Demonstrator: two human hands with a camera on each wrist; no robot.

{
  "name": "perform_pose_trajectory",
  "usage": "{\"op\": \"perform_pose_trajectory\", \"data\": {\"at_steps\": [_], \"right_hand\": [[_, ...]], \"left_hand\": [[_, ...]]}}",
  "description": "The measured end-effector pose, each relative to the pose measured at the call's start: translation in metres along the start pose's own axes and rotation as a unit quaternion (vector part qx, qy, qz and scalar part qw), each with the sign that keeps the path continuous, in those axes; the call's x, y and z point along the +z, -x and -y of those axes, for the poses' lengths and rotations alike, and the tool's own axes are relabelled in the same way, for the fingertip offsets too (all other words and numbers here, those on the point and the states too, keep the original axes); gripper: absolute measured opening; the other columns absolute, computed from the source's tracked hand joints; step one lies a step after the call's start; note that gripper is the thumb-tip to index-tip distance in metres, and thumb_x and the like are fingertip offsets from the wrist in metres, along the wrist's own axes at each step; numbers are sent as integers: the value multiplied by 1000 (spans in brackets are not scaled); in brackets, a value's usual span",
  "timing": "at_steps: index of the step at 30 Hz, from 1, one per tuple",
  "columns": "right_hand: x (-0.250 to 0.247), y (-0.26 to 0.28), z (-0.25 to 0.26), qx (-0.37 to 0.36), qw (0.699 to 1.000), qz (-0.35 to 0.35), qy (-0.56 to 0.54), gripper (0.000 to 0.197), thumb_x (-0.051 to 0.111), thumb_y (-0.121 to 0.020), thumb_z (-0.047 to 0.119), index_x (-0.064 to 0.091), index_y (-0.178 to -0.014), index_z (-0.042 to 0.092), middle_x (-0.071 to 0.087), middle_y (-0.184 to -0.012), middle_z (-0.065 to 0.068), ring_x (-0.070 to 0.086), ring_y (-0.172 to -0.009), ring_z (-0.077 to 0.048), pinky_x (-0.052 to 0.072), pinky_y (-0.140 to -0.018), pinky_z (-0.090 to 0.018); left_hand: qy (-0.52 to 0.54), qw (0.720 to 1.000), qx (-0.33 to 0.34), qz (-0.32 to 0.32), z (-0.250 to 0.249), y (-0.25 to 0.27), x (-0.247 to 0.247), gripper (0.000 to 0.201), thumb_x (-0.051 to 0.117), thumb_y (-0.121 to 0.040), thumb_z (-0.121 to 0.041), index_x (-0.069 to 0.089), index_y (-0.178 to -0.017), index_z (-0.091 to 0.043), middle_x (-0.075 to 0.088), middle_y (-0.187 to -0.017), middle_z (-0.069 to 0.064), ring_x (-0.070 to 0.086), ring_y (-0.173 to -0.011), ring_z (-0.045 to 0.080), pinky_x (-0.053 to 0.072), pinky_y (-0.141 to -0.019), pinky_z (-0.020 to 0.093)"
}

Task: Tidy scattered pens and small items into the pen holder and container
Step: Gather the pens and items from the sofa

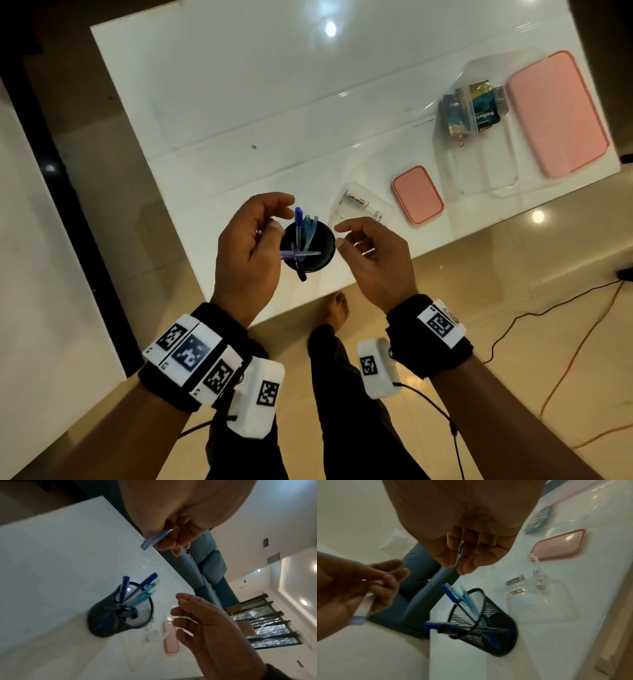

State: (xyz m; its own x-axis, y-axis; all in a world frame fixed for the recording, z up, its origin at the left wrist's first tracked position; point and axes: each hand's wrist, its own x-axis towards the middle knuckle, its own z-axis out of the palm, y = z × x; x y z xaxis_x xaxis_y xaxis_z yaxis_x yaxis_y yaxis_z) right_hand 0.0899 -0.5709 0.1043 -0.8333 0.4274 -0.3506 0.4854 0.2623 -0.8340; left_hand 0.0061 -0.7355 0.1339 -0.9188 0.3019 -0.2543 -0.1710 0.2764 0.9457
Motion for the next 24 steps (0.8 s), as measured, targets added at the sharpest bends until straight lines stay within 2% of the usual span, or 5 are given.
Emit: {"op": "perform_pose_trajectory", "data": {"at_steps": [5,12,17,21,24], "right_hand": [[-5,21,26,-53,993,96,-36,25,68,-85,28,67,-110,23,68,-81,9,63,-67,-9,51,-60,-24],[-36,10,15,-25,990,15,-135,21,61,-89,18,74,-105,12,75,-88,-1,71,-81,-20,58,-74,-42],[-108,-34,-15,-25,996,-78,29,15,68,-89,34,76,-95,23,73,-83,12,69,-73,-4,56,-71,-30],[-182,-92,-43,33,968,-174,178,18,68,-87,39,76,-94,24,72,-88,5,65,-76,-12,54,-77,-34],[-217,-137,-61,85,957,-150,233,22,64,-88,39,75,-97,22,72,-95,0,64,-86,-19,48,-75,-29]], "left_hand": [[54,998,-19,29,-27,6,34,37,32,-99,2,62,-117,-9,66,-105,4,64,-93,9,51,-74,16],[111,990,-3,88,-45,-2,103,36,34,-98,-6,53,-126,-18,59,-131,-3,50,-128,9,41,-108,46],[-23,984,8,178,-38,-22,145,44,46,-98,-28,37,-141,-27,41,-143,-11,35,-134,0,31,-111,24],[-211,947,23,241,-17,-36,172,35,57,-95,-26,52,-129,-19,52,-130,-1,44,-125,15,34,-108,33],[-306,915,21,262,7,-41,184,31,56,-94,-28,56,-123,-18,55,-122,3,46,-118,22,34,-100,31]]}}
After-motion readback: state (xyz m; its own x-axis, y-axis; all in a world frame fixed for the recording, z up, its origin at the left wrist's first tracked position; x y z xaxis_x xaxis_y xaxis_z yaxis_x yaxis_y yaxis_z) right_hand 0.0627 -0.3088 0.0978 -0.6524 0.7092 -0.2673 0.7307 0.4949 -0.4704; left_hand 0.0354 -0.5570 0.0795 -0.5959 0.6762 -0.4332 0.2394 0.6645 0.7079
